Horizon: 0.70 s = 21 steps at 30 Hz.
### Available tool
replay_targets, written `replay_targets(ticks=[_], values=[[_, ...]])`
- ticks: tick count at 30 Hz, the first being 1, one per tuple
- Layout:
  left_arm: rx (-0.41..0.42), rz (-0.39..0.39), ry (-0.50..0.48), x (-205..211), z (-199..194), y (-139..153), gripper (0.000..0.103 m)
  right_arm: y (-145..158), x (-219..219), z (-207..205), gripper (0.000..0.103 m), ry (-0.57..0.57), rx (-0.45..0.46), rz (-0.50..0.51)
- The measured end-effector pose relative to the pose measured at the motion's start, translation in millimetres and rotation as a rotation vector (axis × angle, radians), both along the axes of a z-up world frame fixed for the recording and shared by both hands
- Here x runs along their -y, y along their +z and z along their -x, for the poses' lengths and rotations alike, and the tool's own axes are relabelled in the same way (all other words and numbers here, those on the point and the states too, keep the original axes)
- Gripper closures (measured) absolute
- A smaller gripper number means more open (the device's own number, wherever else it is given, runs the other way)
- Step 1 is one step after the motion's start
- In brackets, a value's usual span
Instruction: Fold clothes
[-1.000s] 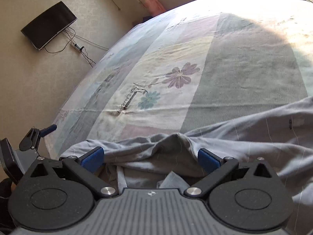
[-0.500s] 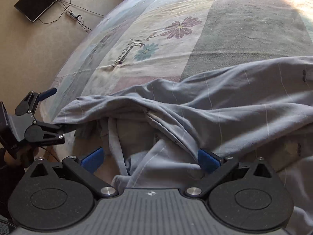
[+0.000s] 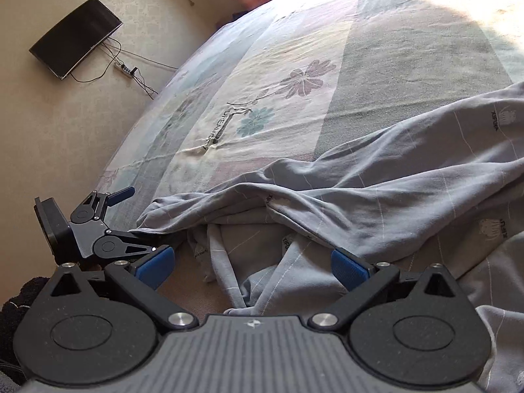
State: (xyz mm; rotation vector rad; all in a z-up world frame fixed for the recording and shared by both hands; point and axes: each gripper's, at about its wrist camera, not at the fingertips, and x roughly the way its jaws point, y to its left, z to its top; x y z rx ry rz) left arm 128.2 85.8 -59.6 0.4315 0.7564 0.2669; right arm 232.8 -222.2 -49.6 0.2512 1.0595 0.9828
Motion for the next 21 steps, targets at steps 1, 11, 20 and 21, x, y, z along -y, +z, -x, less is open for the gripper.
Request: replay_targets(ticks=[1, 11, 20, 21], values=[[0.012, -0.002, 0.015, -1.7, -3.6, 1.6, 0.000, 0.7, -2.0, 2.5, 0.000, -0.004, 0.006, 0.001], [0.125, -0.154, 0.039, -25.4, -44.7, 40.1, 0.000, 16.5, 1.2, 41.7, 0.000, -0.065, 0.104, -0.022], [0.221, -0.312, 0.002, -41.4, -120.2, 74.4, 0.000, 15.7, 8.3, 47.6, 0.000, -0.138, 0.092, -0.053], [0.230, -0.329, -0.006, -41.8, -131.0, 79.0, 0.000, 15.3, 9.2, 47.8, 0.000, -0.145, 0.091, -0.053]])
